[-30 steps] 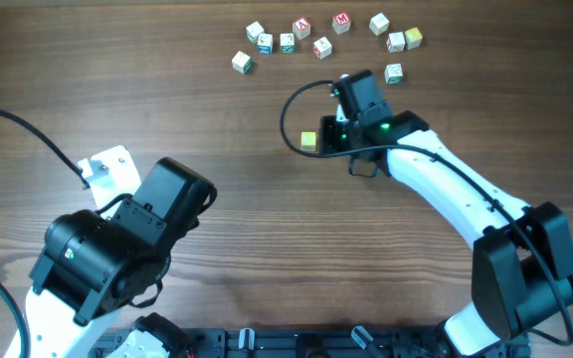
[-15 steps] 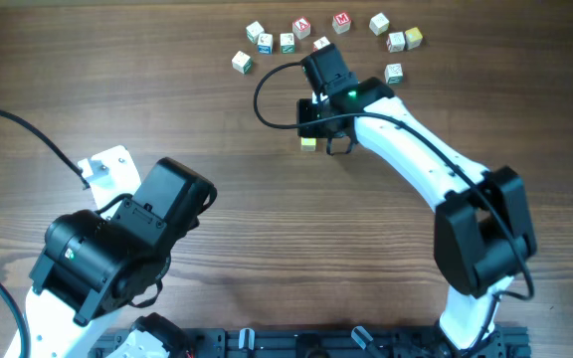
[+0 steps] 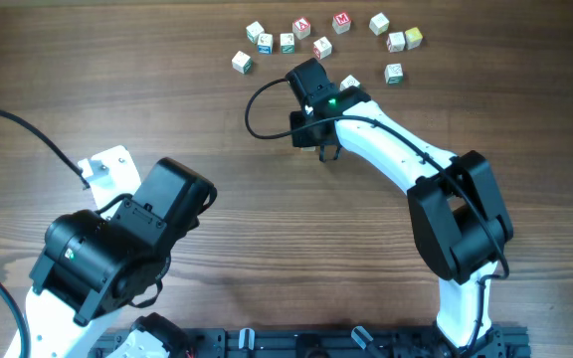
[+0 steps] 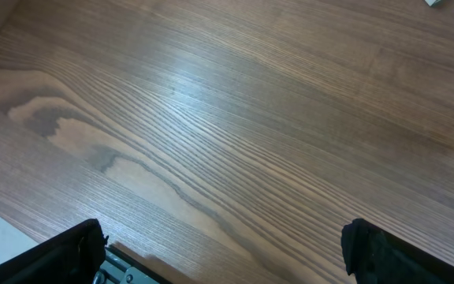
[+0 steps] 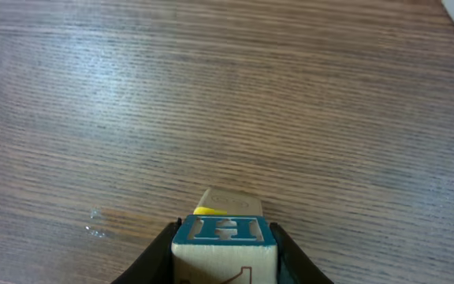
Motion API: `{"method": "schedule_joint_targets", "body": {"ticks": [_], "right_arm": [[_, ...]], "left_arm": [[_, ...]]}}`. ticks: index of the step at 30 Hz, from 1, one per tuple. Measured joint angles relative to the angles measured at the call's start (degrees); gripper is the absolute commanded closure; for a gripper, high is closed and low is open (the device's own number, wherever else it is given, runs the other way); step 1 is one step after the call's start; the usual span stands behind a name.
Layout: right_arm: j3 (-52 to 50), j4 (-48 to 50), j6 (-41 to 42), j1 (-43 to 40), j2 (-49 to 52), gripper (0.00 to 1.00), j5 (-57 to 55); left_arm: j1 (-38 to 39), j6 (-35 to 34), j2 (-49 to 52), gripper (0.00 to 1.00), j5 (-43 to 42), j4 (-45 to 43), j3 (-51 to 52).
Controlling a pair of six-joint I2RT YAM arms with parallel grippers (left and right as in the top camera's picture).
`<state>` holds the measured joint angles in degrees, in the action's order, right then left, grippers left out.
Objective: Form a tower
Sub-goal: 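Carry the H block over the S block and lower it on top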
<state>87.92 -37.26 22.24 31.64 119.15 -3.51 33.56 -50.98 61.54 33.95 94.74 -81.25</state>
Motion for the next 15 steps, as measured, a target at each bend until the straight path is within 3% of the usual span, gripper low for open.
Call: {"method": "schedule_joint_targets", "body": {"ticks": [15], "right_arm": [[0.0,-0.1,1.3,0.8,0.0,0.68,-0.3]], "left_arm": [[0.0,0.0,0.0,0.0,0.0,0.0,0.0]]}}
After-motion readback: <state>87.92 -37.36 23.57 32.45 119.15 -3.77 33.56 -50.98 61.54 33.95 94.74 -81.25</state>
